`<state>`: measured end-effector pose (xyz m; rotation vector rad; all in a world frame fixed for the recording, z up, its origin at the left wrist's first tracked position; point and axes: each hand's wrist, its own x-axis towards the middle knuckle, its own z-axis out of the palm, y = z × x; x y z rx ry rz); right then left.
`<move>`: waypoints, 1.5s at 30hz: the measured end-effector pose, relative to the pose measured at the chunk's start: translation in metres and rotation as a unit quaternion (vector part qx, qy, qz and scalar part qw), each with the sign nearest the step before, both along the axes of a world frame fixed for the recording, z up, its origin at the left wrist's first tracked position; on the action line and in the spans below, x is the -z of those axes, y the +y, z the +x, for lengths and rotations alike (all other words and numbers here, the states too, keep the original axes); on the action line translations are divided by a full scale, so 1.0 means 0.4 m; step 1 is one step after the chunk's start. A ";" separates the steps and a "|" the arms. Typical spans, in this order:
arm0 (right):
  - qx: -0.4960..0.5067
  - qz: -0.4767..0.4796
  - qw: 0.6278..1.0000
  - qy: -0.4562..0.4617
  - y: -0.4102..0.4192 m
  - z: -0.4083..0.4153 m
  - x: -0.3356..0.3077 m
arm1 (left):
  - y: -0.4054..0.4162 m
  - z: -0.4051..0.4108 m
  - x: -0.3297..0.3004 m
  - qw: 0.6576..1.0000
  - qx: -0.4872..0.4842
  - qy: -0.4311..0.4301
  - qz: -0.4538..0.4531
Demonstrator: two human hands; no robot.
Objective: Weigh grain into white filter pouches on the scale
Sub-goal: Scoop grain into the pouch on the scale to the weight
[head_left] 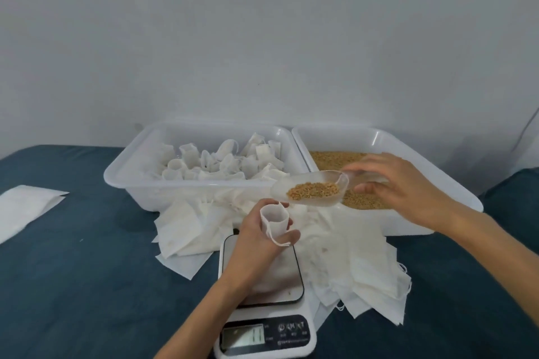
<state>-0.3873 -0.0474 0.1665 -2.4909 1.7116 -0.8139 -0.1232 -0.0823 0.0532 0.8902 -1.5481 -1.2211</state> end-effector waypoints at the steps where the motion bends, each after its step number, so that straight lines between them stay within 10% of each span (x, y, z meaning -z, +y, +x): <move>1: 0.003 -0.010 1.000 0.023 0.002 -0.002 -0.005 | 0.001 0.000 0.001 1.000 -0.002 -0.004 0.002; 13: 0.040 -0.083 0.980 0.177 0.041 0.038 -0.048 | -0.005 -0.004 0.016 0.999 0.018 0.031 0.020; 45: 0.048 -0.190 0.953 0.230 0.041 0.056 -0.063 | -0.020 -0.009 0.035 0.998 0.035 0.048 0.003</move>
